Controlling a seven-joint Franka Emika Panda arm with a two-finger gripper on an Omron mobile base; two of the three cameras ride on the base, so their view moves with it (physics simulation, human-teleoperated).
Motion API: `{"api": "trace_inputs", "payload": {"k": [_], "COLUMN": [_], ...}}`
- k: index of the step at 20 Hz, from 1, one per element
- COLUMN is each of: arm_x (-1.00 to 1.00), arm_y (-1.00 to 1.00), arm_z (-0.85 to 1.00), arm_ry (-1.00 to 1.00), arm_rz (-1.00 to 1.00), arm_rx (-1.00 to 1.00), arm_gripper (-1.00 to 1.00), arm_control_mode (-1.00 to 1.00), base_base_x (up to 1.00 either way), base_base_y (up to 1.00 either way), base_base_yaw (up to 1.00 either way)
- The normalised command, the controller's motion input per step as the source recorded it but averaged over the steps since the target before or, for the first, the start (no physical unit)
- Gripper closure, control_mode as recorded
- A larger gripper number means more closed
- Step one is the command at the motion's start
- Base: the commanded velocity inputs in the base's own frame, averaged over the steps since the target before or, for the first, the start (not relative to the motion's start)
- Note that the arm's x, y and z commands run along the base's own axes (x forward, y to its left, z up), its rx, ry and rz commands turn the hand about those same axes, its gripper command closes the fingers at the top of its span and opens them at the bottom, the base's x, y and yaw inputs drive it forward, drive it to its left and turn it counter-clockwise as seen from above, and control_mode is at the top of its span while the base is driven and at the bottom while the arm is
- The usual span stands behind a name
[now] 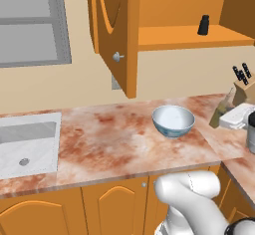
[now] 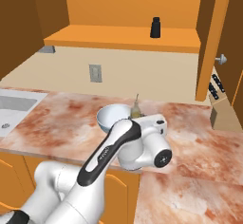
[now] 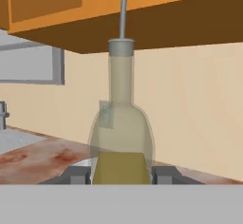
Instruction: Retrieve the bottle and the shaker from the cabinet and place them next to the mixing bowl on the counter. Then add garlic from the fridge to the mixing bowl.
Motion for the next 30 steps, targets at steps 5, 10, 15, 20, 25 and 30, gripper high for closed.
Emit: {"api": "trace_inputs", "payload": {"k": [5,10,15,20,25,30], "arm_x": [0.46,0.43,0.57,0.49,0.31,0.19], "arm_y": [-0.37,-0.38,-0.05,0.0,-0.03,-0.01], "arm_z": [-0.61,-0.45,-0.16,-0.32,-0.34,-0.29], "arm_ry": [0.0,0.0,0.0,0.0,-0.02,-0.07], "arm_rz": [0.09,0.05,0.0,0.0,0.0,0.0], "arm_rx": [0.0,0.0,0.0,0.0,-0.04,-0.05], "arm_gripper": [1.0,1.0,1.0,1.0,1.0,1.0], "arm_control_mode": [-1.0,-1.0,-1.0,-1.0,-1.0,-1.0], "base_base_x": [0.0,0.0,0.0,0.0,0.0,0.0], "base_base_y": [0.0,0.0,0.0,0.0,0.0,0.0], "base_base_yaw": [0.0,0.0,0.0,0.0,0.0,0.0]}}
